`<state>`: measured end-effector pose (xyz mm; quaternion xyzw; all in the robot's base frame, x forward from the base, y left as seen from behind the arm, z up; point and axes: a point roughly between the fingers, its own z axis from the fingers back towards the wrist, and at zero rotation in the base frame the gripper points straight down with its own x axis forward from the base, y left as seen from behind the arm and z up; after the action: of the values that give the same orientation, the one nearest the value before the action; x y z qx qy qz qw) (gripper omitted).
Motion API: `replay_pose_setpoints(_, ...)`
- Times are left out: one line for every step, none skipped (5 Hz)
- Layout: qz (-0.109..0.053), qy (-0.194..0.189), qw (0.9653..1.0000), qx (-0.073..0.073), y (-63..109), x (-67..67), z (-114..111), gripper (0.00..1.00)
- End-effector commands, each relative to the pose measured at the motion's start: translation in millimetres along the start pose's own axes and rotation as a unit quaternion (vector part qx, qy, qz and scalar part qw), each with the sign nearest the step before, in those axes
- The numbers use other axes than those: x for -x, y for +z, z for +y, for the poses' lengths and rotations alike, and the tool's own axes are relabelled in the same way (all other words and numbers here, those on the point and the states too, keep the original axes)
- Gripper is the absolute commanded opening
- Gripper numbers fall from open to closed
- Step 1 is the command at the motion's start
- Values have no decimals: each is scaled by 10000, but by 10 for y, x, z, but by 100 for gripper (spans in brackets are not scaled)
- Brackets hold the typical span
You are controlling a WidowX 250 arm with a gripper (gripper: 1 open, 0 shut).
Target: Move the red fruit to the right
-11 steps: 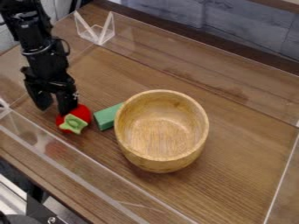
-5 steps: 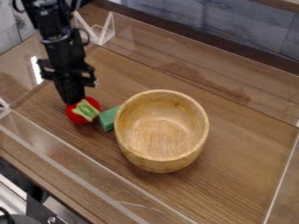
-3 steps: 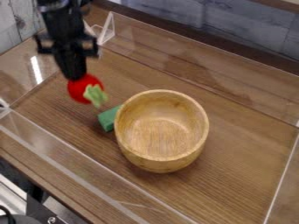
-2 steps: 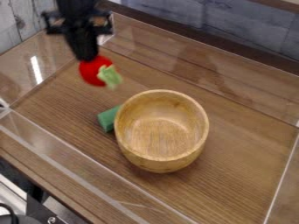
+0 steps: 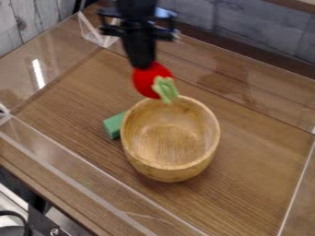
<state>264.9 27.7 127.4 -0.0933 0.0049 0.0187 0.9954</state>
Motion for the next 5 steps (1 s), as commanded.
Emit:
replay_pose_setpoints(-316,-37,9995,-52,78,-66,-92,0)
replay_pose_setpoints(-397,101,9992,-23,157,-58,10,0)
replay_pose_setpoints(-386,-240,9990,18,289,23,131,0)
replay_pose_setpoints(-320,-675,9972,31,310,94,213,0)
replay_pose_setpoints(-351,-642,9973,42,288,58,78,0)
